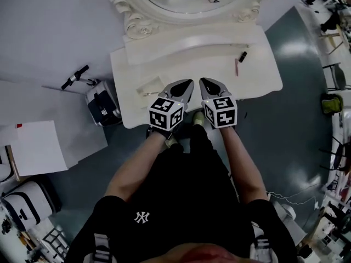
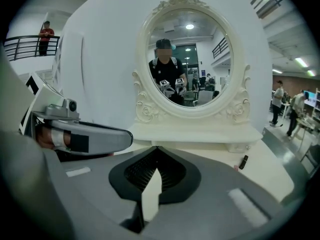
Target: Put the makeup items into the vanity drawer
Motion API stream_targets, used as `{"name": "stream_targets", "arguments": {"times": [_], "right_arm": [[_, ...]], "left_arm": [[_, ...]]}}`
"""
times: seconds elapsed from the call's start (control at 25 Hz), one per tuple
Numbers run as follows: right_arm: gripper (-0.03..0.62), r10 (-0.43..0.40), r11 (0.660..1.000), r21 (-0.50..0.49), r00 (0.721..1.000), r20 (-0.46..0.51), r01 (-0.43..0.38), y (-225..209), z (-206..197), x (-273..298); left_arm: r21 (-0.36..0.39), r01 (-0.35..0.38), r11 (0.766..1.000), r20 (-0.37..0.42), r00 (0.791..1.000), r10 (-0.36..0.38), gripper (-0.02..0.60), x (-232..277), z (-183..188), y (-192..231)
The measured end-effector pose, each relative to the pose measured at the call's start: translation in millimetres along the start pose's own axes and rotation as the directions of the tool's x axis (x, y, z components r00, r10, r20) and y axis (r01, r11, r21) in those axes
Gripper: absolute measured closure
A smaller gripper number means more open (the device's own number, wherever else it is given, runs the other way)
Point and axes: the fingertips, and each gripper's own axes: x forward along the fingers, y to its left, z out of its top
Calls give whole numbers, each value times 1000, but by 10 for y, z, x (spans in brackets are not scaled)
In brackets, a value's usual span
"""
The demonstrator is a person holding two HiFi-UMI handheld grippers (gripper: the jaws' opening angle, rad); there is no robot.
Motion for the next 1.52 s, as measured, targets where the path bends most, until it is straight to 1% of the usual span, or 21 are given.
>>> {"name": "stream_targets", "arguments": {"times": [0.2,0.64,0.84,1.12,1.28,1.52], "right_arm": [[568,-41,998,39,999,-6,41,-462,-84,-53],[568,-90,990,109,995,-36,93,-1383,-291,-53],[568,-125,981,144,990,-60,132,-1818,-431,-8],[565,-172,966,176,977,-123,192,-2294,-749,176],[539,-196,958,176,966,-167,225,-2518,-939,286],[513,-180,955,187,949,-260,232,-2714,-1288,494]], "left_arm": [[14,44,999,-31,999,-44,581,433,-21,-202],[15,91,996,-102,991,-89,581,1333,-98,-475],[23,111,994,-134,985,-107,581,1746,-149,-558],[13,104,994,-180,979,-100,581,2182,-316,-512],[7,98,995,-203,975,-95,581,2386,-415,-461],[-10,94,996,-248,964,-93,581,2630,-613,-414]]}}
